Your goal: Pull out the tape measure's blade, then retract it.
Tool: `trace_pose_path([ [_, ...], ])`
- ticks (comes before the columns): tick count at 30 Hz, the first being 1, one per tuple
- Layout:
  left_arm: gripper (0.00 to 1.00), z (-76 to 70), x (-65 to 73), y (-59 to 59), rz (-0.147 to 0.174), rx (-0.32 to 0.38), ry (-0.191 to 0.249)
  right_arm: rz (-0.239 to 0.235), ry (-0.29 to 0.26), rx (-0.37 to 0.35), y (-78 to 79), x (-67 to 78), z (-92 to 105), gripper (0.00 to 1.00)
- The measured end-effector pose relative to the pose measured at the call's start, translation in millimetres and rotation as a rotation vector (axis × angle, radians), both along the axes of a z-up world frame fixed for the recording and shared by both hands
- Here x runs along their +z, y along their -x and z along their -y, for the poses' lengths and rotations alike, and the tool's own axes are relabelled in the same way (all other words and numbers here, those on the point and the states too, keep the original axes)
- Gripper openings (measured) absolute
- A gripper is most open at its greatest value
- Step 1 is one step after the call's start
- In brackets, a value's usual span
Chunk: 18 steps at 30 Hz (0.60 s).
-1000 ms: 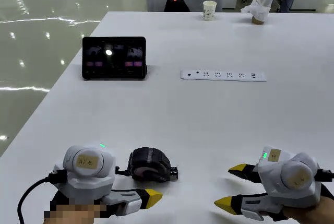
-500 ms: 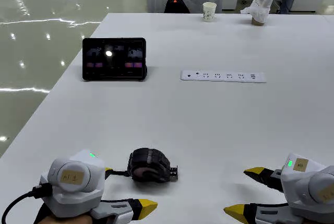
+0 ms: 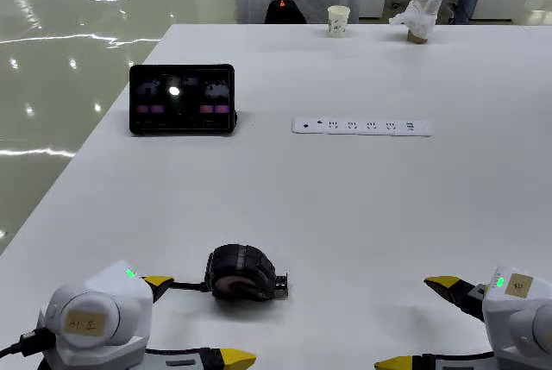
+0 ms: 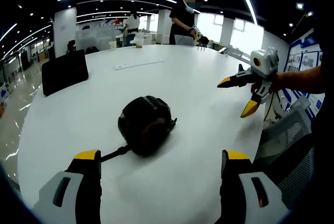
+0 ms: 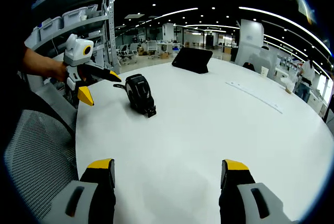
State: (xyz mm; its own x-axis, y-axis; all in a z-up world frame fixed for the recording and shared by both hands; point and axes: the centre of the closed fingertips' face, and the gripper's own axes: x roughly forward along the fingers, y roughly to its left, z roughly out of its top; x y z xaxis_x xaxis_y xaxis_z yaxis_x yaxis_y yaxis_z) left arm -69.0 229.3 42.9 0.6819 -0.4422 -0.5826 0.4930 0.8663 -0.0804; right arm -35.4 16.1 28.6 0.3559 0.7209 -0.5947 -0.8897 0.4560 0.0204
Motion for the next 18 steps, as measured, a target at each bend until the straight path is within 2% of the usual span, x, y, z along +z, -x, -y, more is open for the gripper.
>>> trace_pose_path([
  [4, 0.99, 0.9, 3.6, 1.0, 0.017, -0.009, -0.006, 0.008, -0.016, -0.012, 4.6, 2.6, 3.2, 0.86],
  [8, 0.99, 3.8, 7.9, 2.8, 0.032, -0.029, 0.000, 0.015, -0.028, -0.026, 6.6, 4.3, 7.1, 0.91],
  [9, 0.99, 4.0, 9.4, 3.0, 0.046, -0.038, -0.014, 0.012, -0.033, -0.031, 7.4, 4.9, 7.9, 0.93],
  [12, 0.99, 4.7, 10.9, 3.6, 0.055, -0.049, -0.027, 0.018, -0.044, -0.040, 8.2, 7.1, 9.1, 0.96],
  [18, 0.99, 4.2, 16.6, 1.9, 0.068, -0.034, -0.001, 0.025, -0.083, -0.051, 10.6, 14.8, 6.9, 0.99],
])
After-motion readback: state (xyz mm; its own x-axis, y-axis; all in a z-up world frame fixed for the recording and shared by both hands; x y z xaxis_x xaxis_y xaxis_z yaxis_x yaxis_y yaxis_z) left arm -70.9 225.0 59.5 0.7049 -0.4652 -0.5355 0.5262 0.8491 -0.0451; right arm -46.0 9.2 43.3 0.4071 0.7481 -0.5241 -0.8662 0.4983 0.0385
